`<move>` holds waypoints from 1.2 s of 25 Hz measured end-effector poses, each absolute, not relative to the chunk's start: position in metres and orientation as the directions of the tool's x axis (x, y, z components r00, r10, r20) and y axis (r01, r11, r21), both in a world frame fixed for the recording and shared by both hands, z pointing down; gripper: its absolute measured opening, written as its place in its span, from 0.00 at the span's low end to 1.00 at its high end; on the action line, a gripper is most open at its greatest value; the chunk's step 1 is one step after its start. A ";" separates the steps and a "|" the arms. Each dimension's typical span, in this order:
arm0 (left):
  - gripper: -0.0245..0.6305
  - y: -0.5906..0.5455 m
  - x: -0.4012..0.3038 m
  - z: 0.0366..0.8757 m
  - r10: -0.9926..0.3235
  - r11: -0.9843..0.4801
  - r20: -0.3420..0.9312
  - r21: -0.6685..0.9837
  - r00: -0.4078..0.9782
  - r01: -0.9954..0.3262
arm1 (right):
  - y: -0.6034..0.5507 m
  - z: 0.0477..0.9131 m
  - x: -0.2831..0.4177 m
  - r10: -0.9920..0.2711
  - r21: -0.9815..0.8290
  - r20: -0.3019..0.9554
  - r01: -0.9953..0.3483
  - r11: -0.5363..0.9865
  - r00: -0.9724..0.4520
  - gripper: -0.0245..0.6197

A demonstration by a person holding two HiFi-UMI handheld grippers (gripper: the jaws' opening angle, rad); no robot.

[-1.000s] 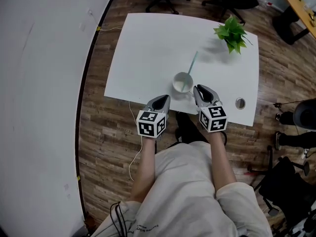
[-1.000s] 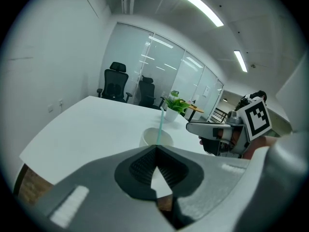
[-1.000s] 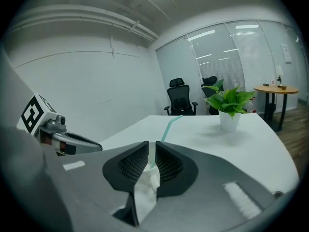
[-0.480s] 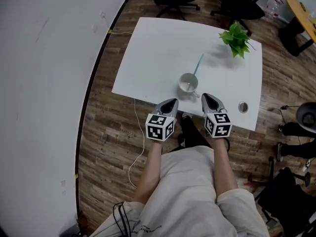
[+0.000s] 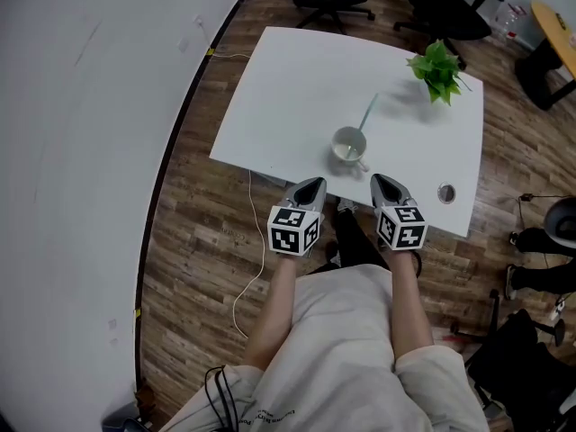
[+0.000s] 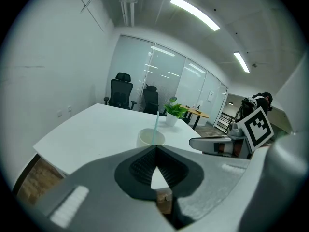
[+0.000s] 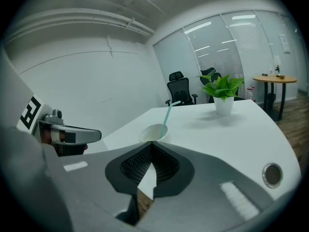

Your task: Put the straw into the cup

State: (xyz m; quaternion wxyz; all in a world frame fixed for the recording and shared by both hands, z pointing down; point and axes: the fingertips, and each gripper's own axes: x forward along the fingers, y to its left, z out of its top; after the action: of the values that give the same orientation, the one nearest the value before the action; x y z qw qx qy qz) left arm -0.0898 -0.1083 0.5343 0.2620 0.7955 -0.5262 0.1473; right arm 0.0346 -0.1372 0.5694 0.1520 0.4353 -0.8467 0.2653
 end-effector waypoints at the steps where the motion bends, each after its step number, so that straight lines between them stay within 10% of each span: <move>1: 0.04 -0.108 -0.088 0.533 -0.761 -0.312 0.508 0.261 0.405 -0.913 | -0.135 0.568 0.034 -0.655 -0.311 0.487 -0.815 0.488 -0.578 0.07; 30: 0.04 -0.094 -0.059 0.524 -0.723 -0.402 0.505 0.247 0.471 -0.882 | -0.117 0.559 0.044 -0.664 -0.299 0.458 -0.806 0.511 -0.591 0.07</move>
State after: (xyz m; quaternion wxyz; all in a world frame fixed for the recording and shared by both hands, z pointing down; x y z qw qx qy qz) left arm -0.0585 -0.0942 0.5245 0.2459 0.8218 -0.4882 0.1610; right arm 0.0442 -0.1169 0.5585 0.1441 0.4287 -0.8571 0.2465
